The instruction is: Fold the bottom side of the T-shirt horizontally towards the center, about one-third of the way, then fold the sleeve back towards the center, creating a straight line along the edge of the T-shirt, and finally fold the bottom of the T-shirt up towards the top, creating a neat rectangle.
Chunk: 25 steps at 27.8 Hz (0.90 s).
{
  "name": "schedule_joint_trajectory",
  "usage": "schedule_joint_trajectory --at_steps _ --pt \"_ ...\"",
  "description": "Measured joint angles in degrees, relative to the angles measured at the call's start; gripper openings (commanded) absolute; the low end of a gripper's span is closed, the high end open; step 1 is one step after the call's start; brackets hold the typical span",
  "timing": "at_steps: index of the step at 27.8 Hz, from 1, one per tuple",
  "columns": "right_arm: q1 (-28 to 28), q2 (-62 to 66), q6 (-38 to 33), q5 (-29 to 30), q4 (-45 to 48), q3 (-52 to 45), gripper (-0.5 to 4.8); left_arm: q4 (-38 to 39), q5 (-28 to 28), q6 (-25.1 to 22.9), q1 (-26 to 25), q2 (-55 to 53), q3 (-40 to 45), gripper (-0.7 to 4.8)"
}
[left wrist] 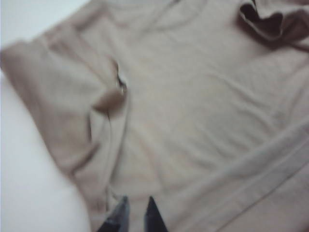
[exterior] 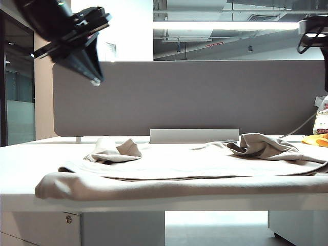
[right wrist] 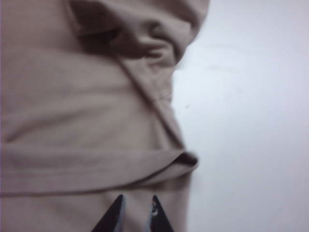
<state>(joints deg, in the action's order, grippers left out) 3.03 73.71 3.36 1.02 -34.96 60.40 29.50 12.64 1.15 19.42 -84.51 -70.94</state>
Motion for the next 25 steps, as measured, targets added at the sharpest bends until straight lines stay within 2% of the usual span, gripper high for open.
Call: schedule_joint_trajectory --at_steps 3,8,12,13,14,15,18,19,22,25 --pt "-0.07 -3.93 -1.11 1.46 -0.02 -4.37 0.77 -2.97 0.0 1.36 0.02 3.89 7.28 0.49" --pt "-0.61 -9.22 -3.98 2.91 -0.02 -10.56 1.3 -5.35 0.37 3.63 0.7 11.08 18.08 0.54" --pt "-0.66 -13.18 -5.55 3.13 0.07 -15.78 2.11 -6.58 0.33 4.92 3.98 14.23 24.22 0.58" --pt "-0.68 -13.73 -5.97 3.13 -0.02 -16.52 2.16 -6.58 0.28 5.16 5.03 14.56 25.46 0.62" --pt "-1.03 -14.91 -6.34 3.1 -0.02 -17.97 2.17 -6.88 0.07 6.25 7.28 14.6 27.32 0.8" --pt "-1.64 -15.5 -6.34 3.23 -0.2 -18.86 2.17 -7.39 0.09 6.91 8.28 14.6 28.22 1.26" --pt "-5.86 -17.7 -6.4 3.91 -1.57 -22.88 2.36 -9.55 -2.75 10.32 11.06 14.62 30.84 2.14" --pt "-7.19 -18.21 -6.38 4.83 -1.55 -23.69 2.36 -9.46 -3.19 10.78 11.06 14.6 30.93 2.2" --pt "-16.13 -19.41 -7.76 12.92 -0.98 -24.92 2.35 -9.77 -3.96 11.32 11.02 14.64 30.93 2.2" --pt "-18.93 -19.41 -8.98 15.58 -0.31 -24.87 2.35 -9.88 -4.68 11.37 11.06 14.64 30.93 2.24"
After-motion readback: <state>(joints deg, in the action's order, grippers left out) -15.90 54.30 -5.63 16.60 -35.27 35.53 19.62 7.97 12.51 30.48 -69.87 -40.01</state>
